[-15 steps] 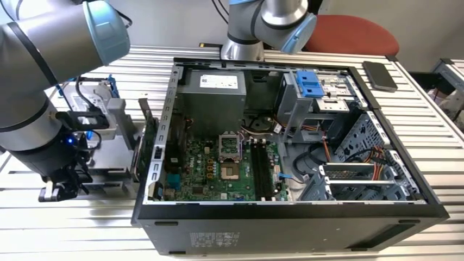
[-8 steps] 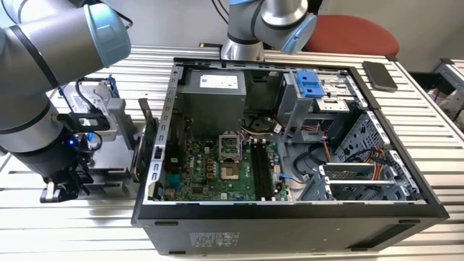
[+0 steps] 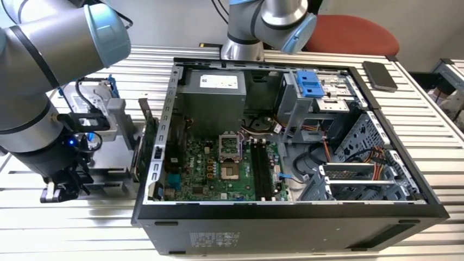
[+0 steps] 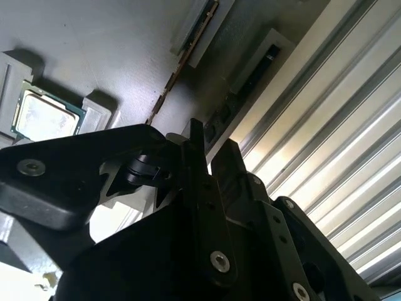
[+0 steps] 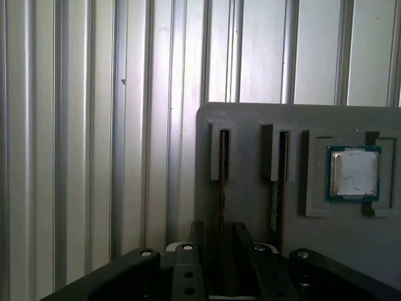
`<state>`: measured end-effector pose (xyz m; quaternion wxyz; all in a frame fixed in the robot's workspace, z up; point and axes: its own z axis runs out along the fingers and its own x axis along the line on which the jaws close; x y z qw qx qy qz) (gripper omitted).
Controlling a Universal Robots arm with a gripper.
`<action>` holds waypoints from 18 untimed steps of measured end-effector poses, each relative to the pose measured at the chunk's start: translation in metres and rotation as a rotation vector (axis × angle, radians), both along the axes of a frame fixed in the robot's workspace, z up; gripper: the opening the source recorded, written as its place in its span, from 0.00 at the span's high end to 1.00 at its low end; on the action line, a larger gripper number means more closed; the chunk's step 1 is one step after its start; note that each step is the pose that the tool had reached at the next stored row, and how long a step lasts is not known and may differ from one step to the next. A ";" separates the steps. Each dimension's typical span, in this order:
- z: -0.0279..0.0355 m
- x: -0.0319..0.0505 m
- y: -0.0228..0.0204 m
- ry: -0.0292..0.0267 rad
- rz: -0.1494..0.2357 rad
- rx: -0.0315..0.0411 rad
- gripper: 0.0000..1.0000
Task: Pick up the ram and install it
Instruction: 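Pick up the ram and move it above insertion slot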
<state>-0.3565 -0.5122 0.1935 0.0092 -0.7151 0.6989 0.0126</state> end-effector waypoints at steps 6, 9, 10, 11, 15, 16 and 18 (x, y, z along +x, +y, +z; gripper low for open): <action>-0.0008 -0.0002 0.0015 -0.0068 0.003 0.0000 0.00; -0.0008 -0.0007 0.0016 -0.0072 0.006 0.0001 0.00; -0.0009 -0.0008 0.0016 -0.0072 0.007 0.0001 0.00; -0.0009 -0.0010 0.0016 -0.0072 0.009 0.0001 0.00; -0.0009 -0.0013 0.0016 -0.0073 0.017 0.0002 0.00; -0.0009 -0.0013 0.0016 -0.0071 0.017 0.0001 0.00; -0.0009 -0.0013 0.0016 -0.0072 0.019 0.0002 0.00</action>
